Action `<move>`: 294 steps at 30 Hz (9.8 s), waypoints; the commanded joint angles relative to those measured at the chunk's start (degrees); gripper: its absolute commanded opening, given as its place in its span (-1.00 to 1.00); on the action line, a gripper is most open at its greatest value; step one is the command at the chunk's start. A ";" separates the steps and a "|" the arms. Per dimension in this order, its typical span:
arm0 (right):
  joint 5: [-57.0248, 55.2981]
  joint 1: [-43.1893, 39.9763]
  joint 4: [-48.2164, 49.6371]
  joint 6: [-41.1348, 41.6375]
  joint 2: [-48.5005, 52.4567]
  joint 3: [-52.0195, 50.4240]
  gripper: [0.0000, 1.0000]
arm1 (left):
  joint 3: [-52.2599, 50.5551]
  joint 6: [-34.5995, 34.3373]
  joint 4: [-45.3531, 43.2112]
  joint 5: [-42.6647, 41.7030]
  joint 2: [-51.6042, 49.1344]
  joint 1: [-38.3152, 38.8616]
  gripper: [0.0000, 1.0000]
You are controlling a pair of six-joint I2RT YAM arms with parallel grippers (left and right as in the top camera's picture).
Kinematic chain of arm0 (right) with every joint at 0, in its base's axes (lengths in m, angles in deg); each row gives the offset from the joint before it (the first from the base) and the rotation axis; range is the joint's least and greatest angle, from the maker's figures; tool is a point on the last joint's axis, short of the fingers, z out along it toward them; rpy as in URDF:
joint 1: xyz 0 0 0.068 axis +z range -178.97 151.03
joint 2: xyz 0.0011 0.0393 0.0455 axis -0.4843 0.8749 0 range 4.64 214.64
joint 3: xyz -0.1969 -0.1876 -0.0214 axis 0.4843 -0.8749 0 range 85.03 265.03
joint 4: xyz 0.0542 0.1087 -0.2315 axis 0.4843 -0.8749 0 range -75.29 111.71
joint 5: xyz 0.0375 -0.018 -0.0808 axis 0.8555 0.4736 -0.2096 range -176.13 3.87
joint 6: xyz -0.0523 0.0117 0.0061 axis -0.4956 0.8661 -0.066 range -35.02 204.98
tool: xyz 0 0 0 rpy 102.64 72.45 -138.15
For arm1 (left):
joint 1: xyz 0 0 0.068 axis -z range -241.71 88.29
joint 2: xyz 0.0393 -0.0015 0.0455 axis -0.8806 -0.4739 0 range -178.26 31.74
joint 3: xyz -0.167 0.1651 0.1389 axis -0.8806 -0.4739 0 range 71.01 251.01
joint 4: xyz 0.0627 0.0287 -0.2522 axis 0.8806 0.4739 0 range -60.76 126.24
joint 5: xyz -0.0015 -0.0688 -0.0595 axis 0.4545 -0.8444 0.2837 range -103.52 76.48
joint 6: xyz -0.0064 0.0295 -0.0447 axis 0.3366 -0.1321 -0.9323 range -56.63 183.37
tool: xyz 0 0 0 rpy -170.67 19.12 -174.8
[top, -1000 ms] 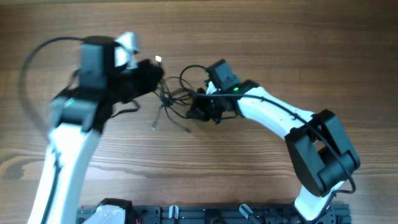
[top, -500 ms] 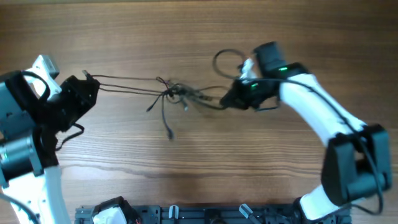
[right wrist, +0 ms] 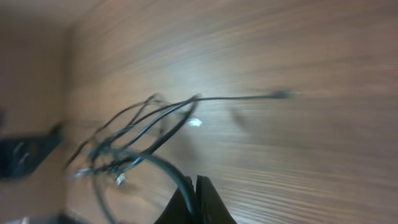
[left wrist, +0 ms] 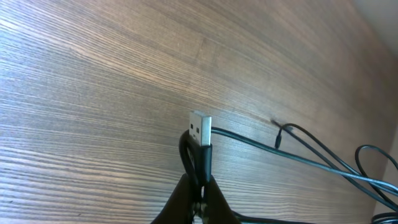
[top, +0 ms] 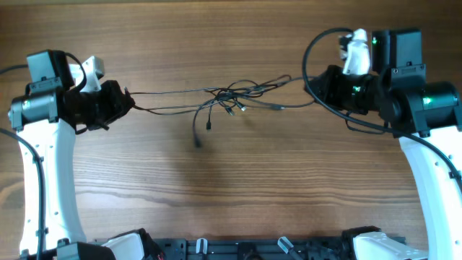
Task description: Untangle cables
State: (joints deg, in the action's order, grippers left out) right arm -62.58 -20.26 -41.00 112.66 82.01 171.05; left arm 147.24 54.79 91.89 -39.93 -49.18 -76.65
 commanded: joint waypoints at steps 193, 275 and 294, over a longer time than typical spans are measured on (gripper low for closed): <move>26.01 -7.04 -3.85 -34.51 11.21 0.24 0.46 | 1.49 -11.50 -20.04 -22.58 7.78 14.71 -0.86; 22.05 6.71 7.74 -11.37 23.32 -0.24 0.15 | 33.57 12.50 6.95 7.17 -14.82 38.93 -0.92; 9.16 17.05 15.67 -4.81 20.90 -0.26 0.34 | 34.56 -7.63 -11.32 6.97 12.63 25.86 -0.92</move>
State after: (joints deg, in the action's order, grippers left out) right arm -51.32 -5.55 -26.36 106.24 100.59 170.65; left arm 181.45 52.23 83.11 -33.01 -38.01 -47.54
